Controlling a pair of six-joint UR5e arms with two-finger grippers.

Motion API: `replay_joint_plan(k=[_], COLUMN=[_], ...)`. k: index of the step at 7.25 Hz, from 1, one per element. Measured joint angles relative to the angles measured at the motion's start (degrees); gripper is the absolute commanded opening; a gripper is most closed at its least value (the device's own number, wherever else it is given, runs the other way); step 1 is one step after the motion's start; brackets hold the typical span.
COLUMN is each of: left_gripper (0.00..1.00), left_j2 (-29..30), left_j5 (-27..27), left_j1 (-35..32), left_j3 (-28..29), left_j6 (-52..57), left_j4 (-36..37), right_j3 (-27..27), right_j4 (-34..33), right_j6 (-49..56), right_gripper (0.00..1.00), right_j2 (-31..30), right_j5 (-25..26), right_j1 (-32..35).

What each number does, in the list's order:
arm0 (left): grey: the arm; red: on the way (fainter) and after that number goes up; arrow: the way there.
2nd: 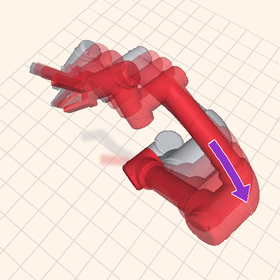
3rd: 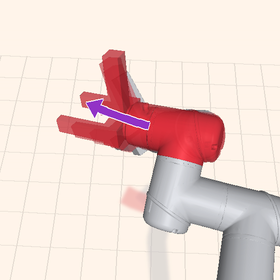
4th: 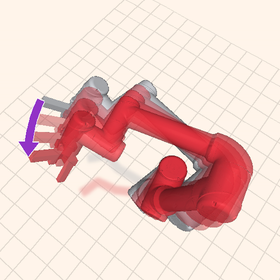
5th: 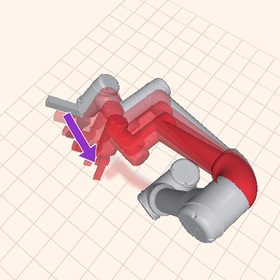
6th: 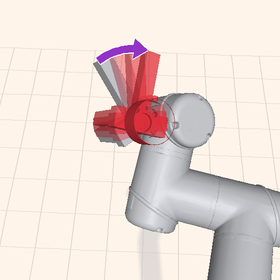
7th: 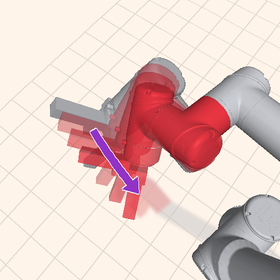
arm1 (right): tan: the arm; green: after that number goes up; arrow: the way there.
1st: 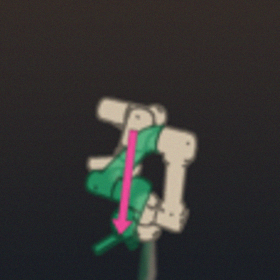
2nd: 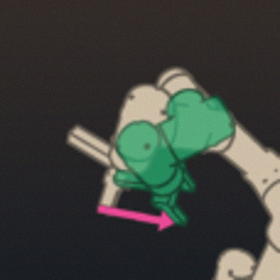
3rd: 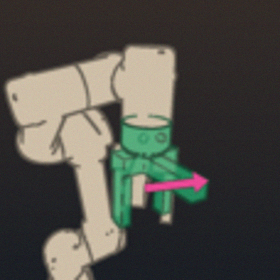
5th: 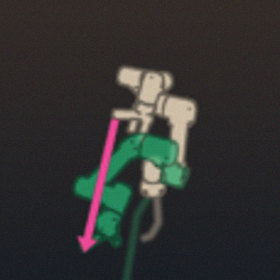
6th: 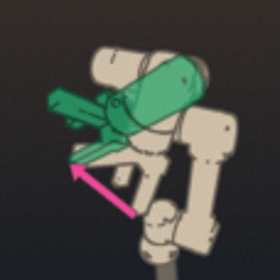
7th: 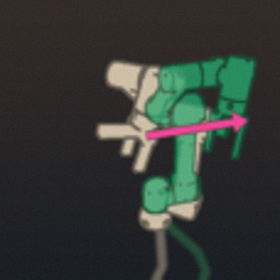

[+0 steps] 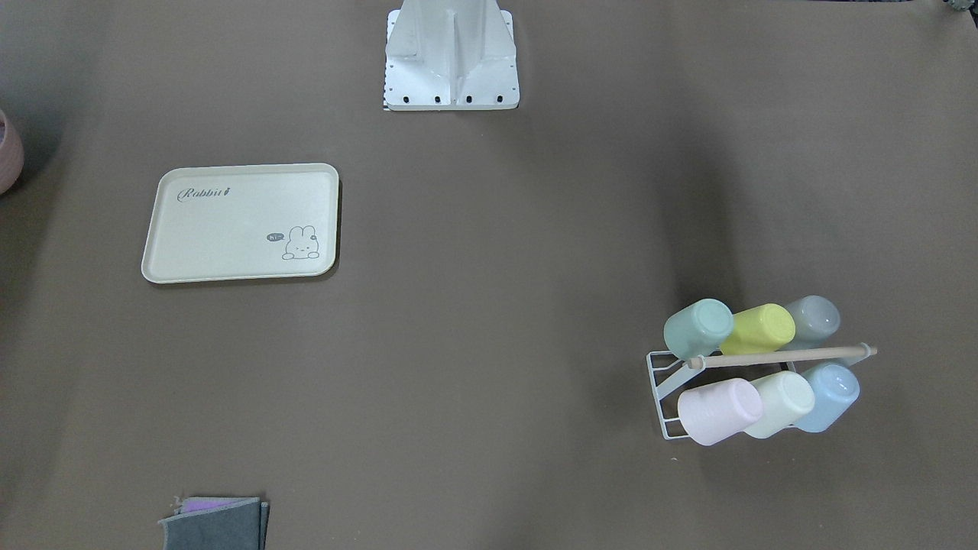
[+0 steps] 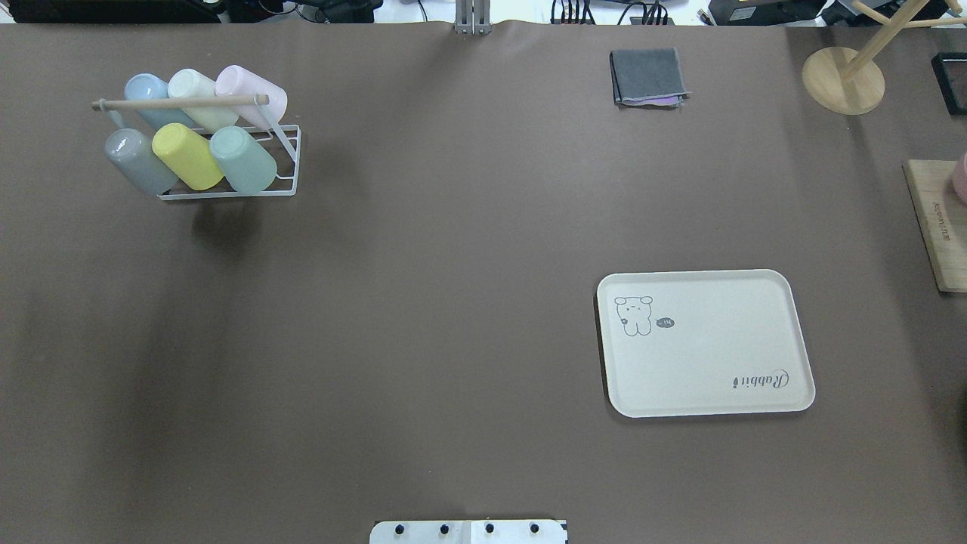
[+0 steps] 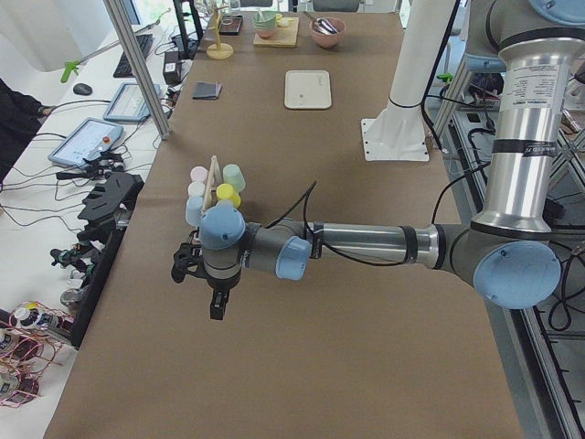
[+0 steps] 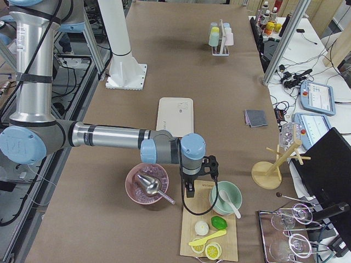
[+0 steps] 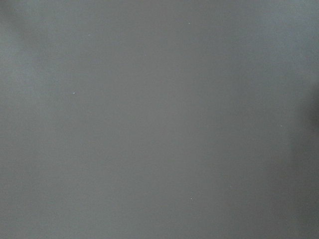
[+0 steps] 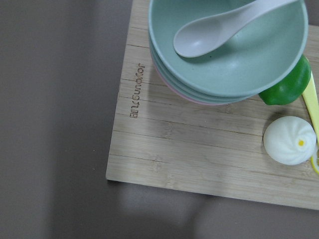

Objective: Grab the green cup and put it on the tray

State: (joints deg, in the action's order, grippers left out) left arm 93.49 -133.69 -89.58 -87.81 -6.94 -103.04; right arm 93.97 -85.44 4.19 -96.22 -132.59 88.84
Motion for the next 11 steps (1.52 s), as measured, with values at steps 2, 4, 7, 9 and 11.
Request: replay_joint_plan(k=[2,4,7,9,11], left_gripper=[0.99,0.99,0.99,0.99,0.99], left_j2=[-0.1,-0.1,0.1,0.1,0.2], left_j5=[0.0,0.0,0.0,0.0,0.0], left_j1=[0.0,0.0,0.0,0.0,0.0], left_j3=[0.1,0.2,0.2,0.3,0.4], left_j6=[0.0,0.0,0.0,0.0,0.0], left_j4=[-0.2,-0.2,-0.1,-0.1,-0.2], right_j3=[0.1,0.4,1.0,1.3,1.5], right_j4=[0.1,0.1,0.2,0.1,0.1], right_j6=[0.0,0.1,0.1,0.1,0.2], right_gripper=[1.00,1.00,0.99,0.99,0.99], right_j2=[0.0,0.0,-0.5,-0.8,-0.7], right_j5=[0.5,0.5,0.4,1.4,1.6], right_j1=[0.2,0.9,1.8,2.0,2.1])
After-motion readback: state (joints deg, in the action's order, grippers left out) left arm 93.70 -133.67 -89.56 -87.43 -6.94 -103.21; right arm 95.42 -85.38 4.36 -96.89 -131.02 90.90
